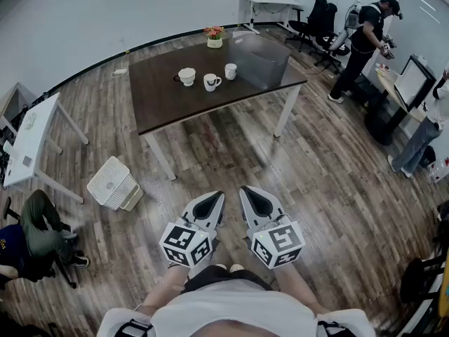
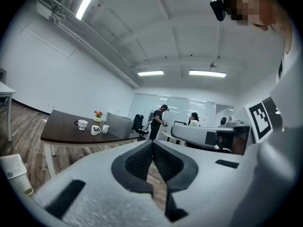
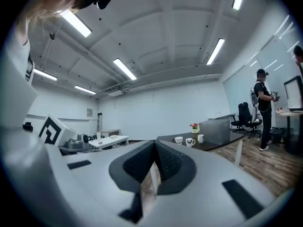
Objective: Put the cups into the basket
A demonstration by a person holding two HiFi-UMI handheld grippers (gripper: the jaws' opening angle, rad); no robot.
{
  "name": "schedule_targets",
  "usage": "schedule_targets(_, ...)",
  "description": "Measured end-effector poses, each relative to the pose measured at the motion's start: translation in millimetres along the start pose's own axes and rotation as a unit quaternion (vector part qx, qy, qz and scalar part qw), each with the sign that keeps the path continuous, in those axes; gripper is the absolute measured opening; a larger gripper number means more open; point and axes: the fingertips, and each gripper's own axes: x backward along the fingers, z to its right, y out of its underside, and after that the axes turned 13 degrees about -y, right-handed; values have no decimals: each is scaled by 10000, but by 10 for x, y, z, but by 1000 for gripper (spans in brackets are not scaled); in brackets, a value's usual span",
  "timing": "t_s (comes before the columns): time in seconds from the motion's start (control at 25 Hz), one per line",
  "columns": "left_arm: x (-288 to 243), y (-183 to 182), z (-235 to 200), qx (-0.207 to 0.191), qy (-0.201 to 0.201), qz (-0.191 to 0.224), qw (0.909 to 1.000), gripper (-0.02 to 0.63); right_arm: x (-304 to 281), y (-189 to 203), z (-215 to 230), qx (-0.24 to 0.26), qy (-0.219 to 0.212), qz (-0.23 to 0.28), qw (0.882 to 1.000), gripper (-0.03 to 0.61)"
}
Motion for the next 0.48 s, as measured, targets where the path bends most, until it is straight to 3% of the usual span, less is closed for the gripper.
schedule_targets(0.48, -111, -40, -23, 175, -266, 103, 9994, 9, 146, 39, 214, -108, 57, 164, 9998, 12)
